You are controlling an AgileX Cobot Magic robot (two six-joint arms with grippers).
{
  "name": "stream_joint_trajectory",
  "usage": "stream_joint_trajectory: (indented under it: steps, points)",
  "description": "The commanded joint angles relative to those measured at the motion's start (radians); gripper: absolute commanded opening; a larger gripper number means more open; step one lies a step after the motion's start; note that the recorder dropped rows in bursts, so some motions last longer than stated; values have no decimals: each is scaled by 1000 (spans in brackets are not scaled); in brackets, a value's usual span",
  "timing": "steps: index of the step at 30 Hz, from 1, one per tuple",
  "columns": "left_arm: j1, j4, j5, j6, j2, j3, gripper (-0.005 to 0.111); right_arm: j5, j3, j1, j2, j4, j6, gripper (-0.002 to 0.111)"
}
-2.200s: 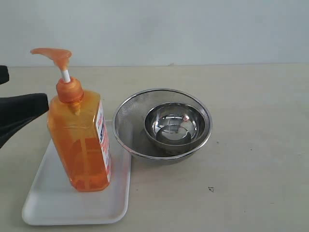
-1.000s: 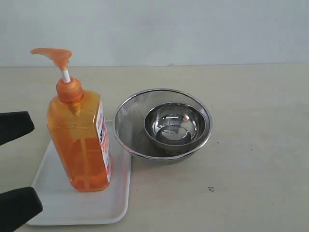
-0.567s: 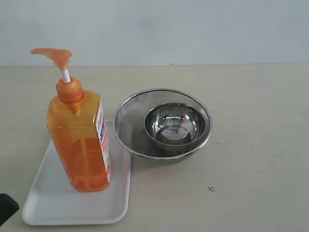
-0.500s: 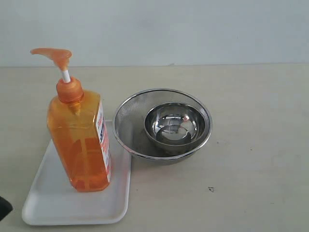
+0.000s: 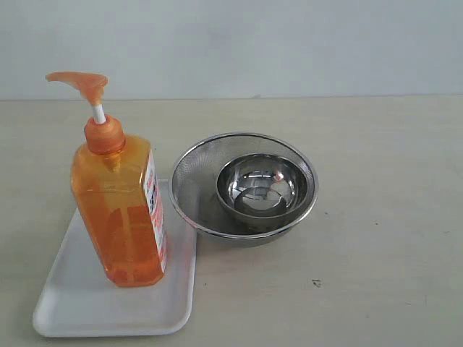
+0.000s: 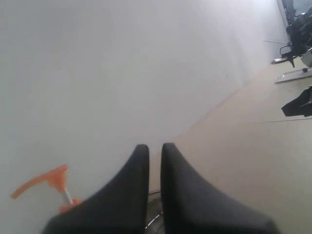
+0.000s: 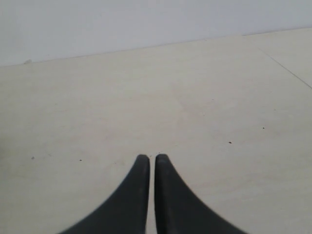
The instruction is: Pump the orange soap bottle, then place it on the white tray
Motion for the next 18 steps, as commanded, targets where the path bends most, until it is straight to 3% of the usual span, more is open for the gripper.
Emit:
stream_joint_trajectory:
  steps: [1,6,15,18]
  points:
    - [-24,72,64,-27,-7,4,5,-5,4,-2,-4,-3,-3,1]
    - [-51,106,142,-27,-7,4,5,-5,4,-2,-4,-3,-3,1]
    - [-51,112,150,-16,-7,4,5,-5,4,-2,-4,-3,-3,1]
    - [-51,126,184,58,-7,4,5,-5,4,-2,-4,-3,-3,1]
